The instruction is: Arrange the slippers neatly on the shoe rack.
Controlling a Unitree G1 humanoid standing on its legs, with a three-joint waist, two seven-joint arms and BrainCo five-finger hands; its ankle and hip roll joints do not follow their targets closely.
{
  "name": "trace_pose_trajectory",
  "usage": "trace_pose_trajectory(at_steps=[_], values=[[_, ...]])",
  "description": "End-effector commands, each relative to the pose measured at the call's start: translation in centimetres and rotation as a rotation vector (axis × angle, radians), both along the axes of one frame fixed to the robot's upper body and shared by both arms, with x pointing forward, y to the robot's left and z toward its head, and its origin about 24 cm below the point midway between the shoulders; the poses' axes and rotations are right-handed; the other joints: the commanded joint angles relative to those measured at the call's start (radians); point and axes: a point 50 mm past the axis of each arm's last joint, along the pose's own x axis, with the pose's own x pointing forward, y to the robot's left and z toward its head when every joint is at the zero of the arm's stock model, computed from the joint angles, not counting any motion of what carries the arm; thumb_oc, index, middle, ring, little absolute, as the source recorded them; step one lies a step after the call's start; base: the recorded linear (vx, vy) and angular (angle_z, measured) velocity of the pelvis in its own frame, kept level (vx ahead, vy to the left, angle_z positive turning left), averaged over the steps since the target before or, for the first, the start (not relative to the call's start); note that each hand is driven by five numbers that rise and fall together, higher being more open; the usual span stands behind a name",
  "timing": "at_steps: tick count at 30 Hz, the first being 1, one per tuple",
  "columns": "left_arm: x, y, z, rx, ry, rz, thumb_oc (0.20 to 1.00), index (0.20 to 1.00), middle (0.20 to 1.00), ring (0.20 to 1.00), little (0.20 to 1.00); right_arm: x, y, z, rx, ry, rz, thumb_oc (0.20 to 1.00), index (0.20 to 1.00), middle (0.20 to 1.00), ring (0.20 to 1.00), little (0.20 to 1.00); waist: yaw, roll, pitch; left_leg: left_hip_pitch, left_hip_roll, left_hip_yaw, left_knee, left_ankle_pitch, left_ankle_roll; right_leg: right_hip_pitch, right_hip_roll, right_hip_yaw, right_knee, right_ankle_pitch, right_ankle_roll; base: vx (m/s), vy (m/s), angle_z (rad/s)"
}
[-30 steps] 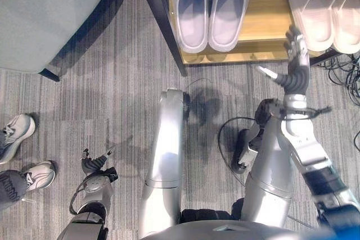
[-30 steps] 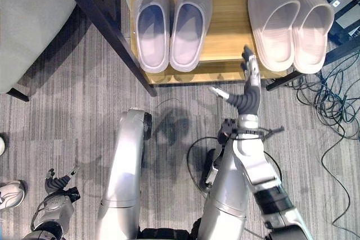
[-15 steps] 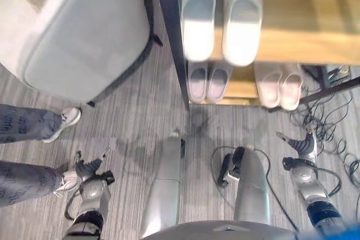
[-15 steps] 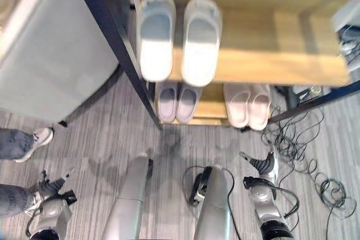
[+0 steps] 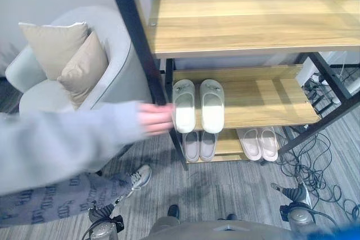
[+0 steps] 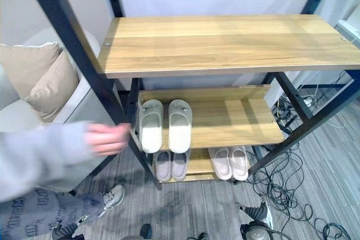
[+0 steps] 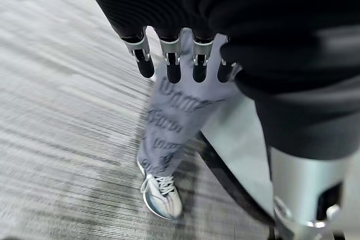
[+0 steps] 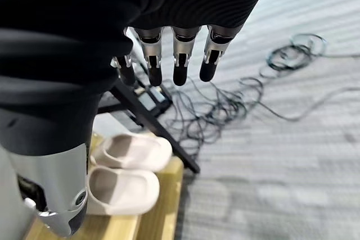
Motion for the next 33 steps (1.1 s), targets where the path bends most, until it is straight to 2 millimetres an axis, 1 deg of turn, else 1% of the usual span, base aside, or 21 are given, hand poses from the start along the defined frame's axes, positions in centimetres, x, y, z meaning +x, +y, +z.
trace_pose_trajectory(at_steps=[1, 2, 3, 4, 5, 6, 7, 8, 10, 11, 13, 14, 15, 17, 24, 25, 26, 28, 29, 31, 33], values=[[1.9, 0.0, 0.2, -0.007, 0.003, -0.041, 1.000, 1.000, 1.000, 1.000, 1.000, 2.9, -1.4, 1.1, -0.003, -0.052, -0.030, 1.000, 1.000, 1.000, 1.000, 1.000, 0.028, -0.011, 0.042, -0.065, -0.023, -0.055, 0.007, 0.047, -0.009, -0.052, -0.045, -0.004, 0.057, 0.058, 0.056, 0.17, -0.024, -0.15], [1.5, -0.2, 0.0, -0.018, 0.010, -0.033, 1.000, 1.000, 1.000, 1.000, 1.000, 2.7, -1.5, 1.1, 0.002, -0.051, -0.047, 1.000, 1.000, 1.000, 1.000, 1.000, 0.027, -0.008, 0.035, -0.057, -0.025, -0.053, 0.007, 0.046, -0.012, -0.035, -0.042, -0.004, 0.033, 0.062, 0.054, 0.15, -0.036, -0.10], [1.0, -0.5, -0.2, -0.025, 0.020, -0.024, 1.000, 1.000, 1.000, 1.000, 1.000, 2.5, -1.3, 1.1, 0.013, -0.070, -0.057, 1.000, 1.000, 1.000, 1.000, 1.000, 0.023, -0.007, 0.023, -0.045, -0.027, -0.043, 0.007, 0.027, -0.013, -0.012, -0.038, 0.003, -0.006, 0.067, 0.054, 0.06, -0.030, 0.00], [1.0, -0.5, -0.2, -0.025, 0.020, -0.024, 1.000, 1.000, 1.000, 1.000, 1.000, 2.5, -1.3, 1.1, 0.013, -0.070, -0.057, 1.000, 1.000, 1.000, 1.000, 1.000, 0.024, -0.007, 0.024, -0.043, -0.026, -0.042, 0.007, 0.026, -0.013, -0.010, -0.037, 0.003, -0.008, 0.068, 0.054, 0.04, -0.043, -0.09], [-1.6, -2.4, -1.2, -0.055, 0.089, -0.048, 1.000, 1.000, 1.000, 1.000, 1.000, 2.5, -1.4, 1.4, 0.016, -0.119, -0.092, 1.000, 1.000, 1.000, 1.000, 1.000, 0.035, -0.004, 0.019, -0.034, -0.028, -0.037, 0.007, 0.017, -0.011, 0.001, -0.038, 0.004, -0.018, 0.064, 0.054, -0.01, -0.032, -0.16], [-2.5, -2.4, -1.4, -0.061, 0.127, -0.090, 1.000, 1.000, 1.000, 1.000, 1.000, 2.7, -1.3, 1.7, 0.012, -0.147, -0.053, 1.000, 1.000, 1.000, 1.000, 1.000, 0.030, -0.002, 0.025, -0.028, -0.025, -0.029, 0.007, 0.016, -0.012, 0.002, -0.038, 0.013, -0.018, 0.064, 0.055, -0.03, -0.050, -0.16], [-2.8, -3.2, -1.6, -0.065, 0.125, -0.083, 1.000, 1.000, 1.000, 1.000, 1.000, 3.1, -1.3, 2.5, 0.010, -0.230, -0.064, 1.000, 1.000, 1.000, 1.000, 1.000, 0.021, 0.000, 0.028, -0.026, -0.025, -0.021, 0.007, 0.011, -0.013, 0.000, -0.037, 0.023, -0.018, 0.057, 0.058, -0.05, -0.060, -0.12], [-4.2, -5.6, -2.3, -0.107, 0.165, -0.094, 1.000, 1.000, 1.000, 1.000, 1.000, 3.3, -1.1, 2.9, 0.001, -0.288, -0.104, 1.000, 1.000, 1.000, 1.000, 1.000, 0.024, -0.002, 0.032, -0.021, -0.024, -0.019, 0.007, 0.008, -0.013, 0.003, -0.037, 0.022, -0.018, 0.052, 0.058, -0.04, -0.082, -0.04], [-4.8, -6.3, -2.7, -0.129, 0.238, -0.133, 1.000, 1.000, 1.000, 1.000, 1.000, 4.3, 0.0, 3.6, 0.020, -0.362, -0.067, 1.000, 1.000, 1.000, 1.000, 1.000, 0.023, -0.012, 0.041, -0.019, -0.022, -0.018, 0.007, 0.009, -0.016, 0.009, -0.034, 0.023, -0.018, 0.044, 0.058, -0.02, -0.072, -0.19], [-4.8, -6.3, -2.7, -0.129, 0.238, -0.133, 1.000, 1.000, 1.000, 1.000, 1.000, 4.3, 0.0, 3.6, 0.021, -0.361, -0.067, 1.000, 1.000, 1.000, 1.000, 1.000, 0.023, -0.013, 0.041, -0.018, -0.022, -0.018, 0.007, 0.009, -0.016, 0.010, -0.035, 0.023, -0.018, 0.044, 0.058, -0.01, -0.056, -0.17], [-4.6, -6.0, -2.7, -0.116, 0.254, -0.134, 1.000, 1.000, 1.000, 1.000, 1.000, 5.3, 1.3, 5.1, 0.065, -0.484, -0.047, 1.000, 1.000, 1.000, 1.000, 1.000, 0.002, -0.016, 0.044, -0.024, -0.027, -0.011, 0.007, 0.007, -0.023, 0.005, -0.036, 0.022, -0.018, 0.040, 0.062, -0.03, -0.056, -0.05], [-4.1, -5.9, -2.6, -0.104, 0.239, -0.134, 1.000, 1.000, 1.000, 1.000, 1.000, 5.5, 1.8, 6.2, 0.079, -0.554, -0.039, 1.000, 1.000, 1.000, 1.000, 1.000, -0.010, -0.016, 0.044, -0.031, -0.032, -0.004, 0.007, 0.000, -0.028, -0.004, -0.039, 0.022, -0.018, 0.040, 0.065, 0.02, -0.026, -0.08], [-4.0, -6.3, -2.6, -0.109, 0.229, -0.141, 1.000, 1.000, 1.000, 1.000, 1.000, 5.1, 2.0, 7.2, 0.093, -0.622, -0.048, 1.000, 1.000, 1.000, 1.000, 1.000, -0.026, -0.006, 0.037, -0.020, -0.028, 0.003, 0.007, -0.007, -0.029, 0.000, -0.034, 0.030, -0.018, 0.041, 0.068, 0.06, -0.011, -0.08], [-3.6, -6.5, -2.5, -0.105, 0.193, -0.148, 1.000, 1.000, 1.000, 1.000, 1.000, 5.4, 1.9, 9.1, 0.079, -0.743, -0.060, 1.000, 1.000, 1.000, 1.000, 1.000, -0.034, 0.004, 0.049, -0.006, -0.026, 0.008, 0.007, -0.012, -0.025, 0.007, -0.033, 0.030, -0.018, 0.041, 0.072, 0.05, 0.009, -0.07], [-2.9, -6.8, -2.4, -0.116, 0.156, -0.198, 1.000, 1.000, 1.000, 1.000, 1.000, 6.5, 1.9, 11.5, 0.024, -0.852, 0.024, 1.000, 1.000, 1.000, 1.000, 1.000, -0.031, 0.005, 0.054, -0.007, -0.022, 0.009, 0.007, -0.016, -0.021, -0.004, -0.029, 0.036, -0.018, 0.042, 0.078, 0.00, 0.001, -0.01], [-2.9, -6.8, -2.4, -0.116, 0.156, -0.198, 1.000, 1.000, 1.000, 1.000, 1.000, 6.5, 1.9, 11.5, 0.024, -0.852, 0.024, 1.000, 1.000, 1.000, 1.000, 1.000, -0.031, 0.005, 0.054, -0.008, -0.021, 0.009, 0.007, -0.016, -0.021, -0.004, -0.029, 0.036, -0.018, 0.042, 0.078, 0.00, 0.000, 0.00], [-2.7, -6.8, -2.3, -0.113, 0.144, -0.231, 1.000, 1.000, 1.000, 1.000, 1.000, 7.0, 1.4, 12.3, -0.050, -0.865, 0.074, 1.000, 1.000, 1.000, 1.000, 1.000, -0.024, 0.002, 0.054, -0.011, -0.021, 0.005, 0.007, -0.015, -0.020, -0.006, -0.028, 0.031, -0.018, 0.042, 0.077, 0.00, 0.000, 0.00], [-2.4, -6.8, -2.3, -0.107, 0.142, -0.274, 1.000, 1.000, 1.000, 1.000, 1.000, 8.4, 0.6, 13.7, -0.125, -0.913, 0.091, 1.000, 1.000, 1.000, 1.000, 1.000, -0.014, 0.002, 0.057, -0.017, -0.021, -0.001, 0.007, -0.014, -0.019, -0.009, -0.027, 0.028, -0.018, 0.042, 0.076, 0.02, -0.008, -0.01], [-2.4, -6.8, -2.3, -0.107, 0.142, -0.274, 1.000, 1.000, 1.000, 1.000, 1.000, 8.4, 0.6, 13.7, -0.126, -0.913, 0.091, 1.000, 1.000, 1.000, 1.000, 1.000, -0.014, 0.002, 0.057, -0.017, -0.021, -0.001, 0.007, -0.014, -0.019, -0.009, -0.027, 0.028, -0.018, 0.042, 0.076, 0.00, 0.000, 0.00], [-1.8, -6.6, -2.1, -0.092, 0.120, -0.300, 1.000, 1.000, 1.000, 1.000, 1.000, 9.9, 0.0, 15.2, -0.197, -0.955, 0.122, 1.000, 1.000, 1.000, 1.000, 1.000, -0.002, 0.002, 0.064, -0.032, -0.021, -0.010, 0.007, -0.007, -0.018, -0.017, -0.027, 0.020, -0.018, 0.044, 0.075, 0.00, -0.014, 0.02], [-1.0, -6.3, -1.9, -0.073, 0.106, -0.339, 1.000, 1.000, 1.000, 1.000, 1.000, 12.1, 0.1, 18.6, -0.289, -1.058, 0.209, 1.000, 1.000, 1.000, 1.000, 1.000, 0.012, 0.000, 0.072, -0.061, -0.023, -0.018, 0.007, 0.006, -0.018, -0.039, -0.027, 0.015, -0.018, 0.048, 0.073, -0.01, -0.039, 0.07]])
